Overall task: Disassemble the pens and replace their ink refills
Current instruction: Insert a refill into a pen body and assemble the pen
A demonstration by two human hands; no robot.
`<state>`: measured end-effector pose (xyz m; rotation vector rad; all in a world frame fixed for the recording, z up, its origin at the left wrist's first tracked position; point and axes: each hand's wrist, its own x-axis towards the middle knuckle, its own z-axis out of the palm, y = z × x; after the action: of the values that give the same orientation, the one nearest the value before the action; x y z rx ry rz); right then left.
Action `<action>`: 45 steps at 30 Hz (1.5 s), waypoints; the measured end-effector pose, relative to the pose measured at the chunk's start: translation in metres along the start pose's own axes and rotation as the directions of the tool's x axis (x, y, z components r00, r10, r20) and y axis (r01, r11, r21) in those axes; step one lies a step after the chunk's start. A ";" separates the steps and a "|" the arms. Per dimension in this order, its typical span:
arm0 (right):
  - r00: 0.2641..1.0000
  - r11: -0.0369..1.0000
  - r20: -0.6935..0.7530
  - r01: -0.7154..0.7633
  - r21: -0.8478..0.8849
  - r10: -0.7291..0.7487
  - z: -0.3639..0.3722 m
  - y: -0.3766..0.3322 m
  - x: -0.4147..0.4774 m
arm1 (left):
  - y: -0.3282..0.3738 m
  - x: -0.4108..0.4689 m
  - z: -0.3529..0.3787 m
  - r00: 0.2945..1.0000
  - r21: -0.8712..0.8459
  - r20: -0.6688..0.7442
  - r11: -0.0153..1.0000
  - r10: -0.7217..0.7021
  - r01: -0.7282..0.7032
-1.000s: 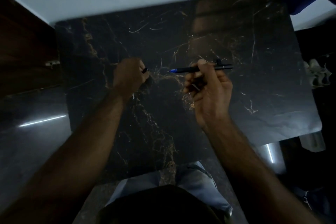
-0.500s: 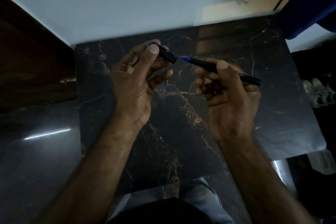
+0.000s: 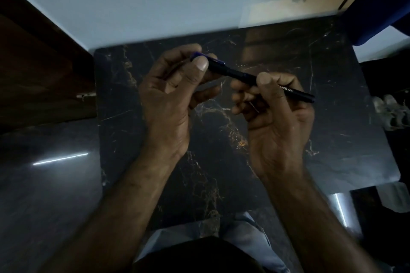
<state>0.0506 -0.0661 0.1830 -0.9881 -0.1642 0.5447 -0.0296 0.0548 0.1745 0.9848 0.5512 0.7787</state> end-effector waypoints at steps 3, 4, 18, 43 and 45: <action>1.000 0.999 0.009 0.012 -0.043 -0.012 0.001 0.003 -0.001 | -0.004 -0.002 0.000 0.998 0.038 0.003 0.998 0.057 -0.058; 1.000 0.998 0.011 0.018 -0.055 -0.017 0.002 0.003 0.000 | -0.005 -0.003 0.000 0.998 0.041 -0.004 0.997 0.061 -0.061; 0.989 0.997 0.128 -0.065 -0.035 0.069 0.018 0.023 0.016 | -0.001 0.010 -0.024 0.980 0.126 -0.078 0.977 0.181 -0.171; 0.955 -0.033 0.059 0.072 -0.997 0.290 -0.041 0.229 0.050 | -0.091 0.001 -0.201 0.961 0.713 -0.232 0.645 -0.151 0.273; 0.956 -0.045 0.057 0.073 -0.996 0.288 -0.041 0.230 0.051 | -0.092 -0.008 -0.204 0.966 0.724 -0.224 0.641 -0.130 0.254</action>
<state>0.0264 0.0275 -0.0357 -2.4984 -0.8547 0.6823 -0.1516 0.1248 0.0007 1.6066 1.1551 0.4112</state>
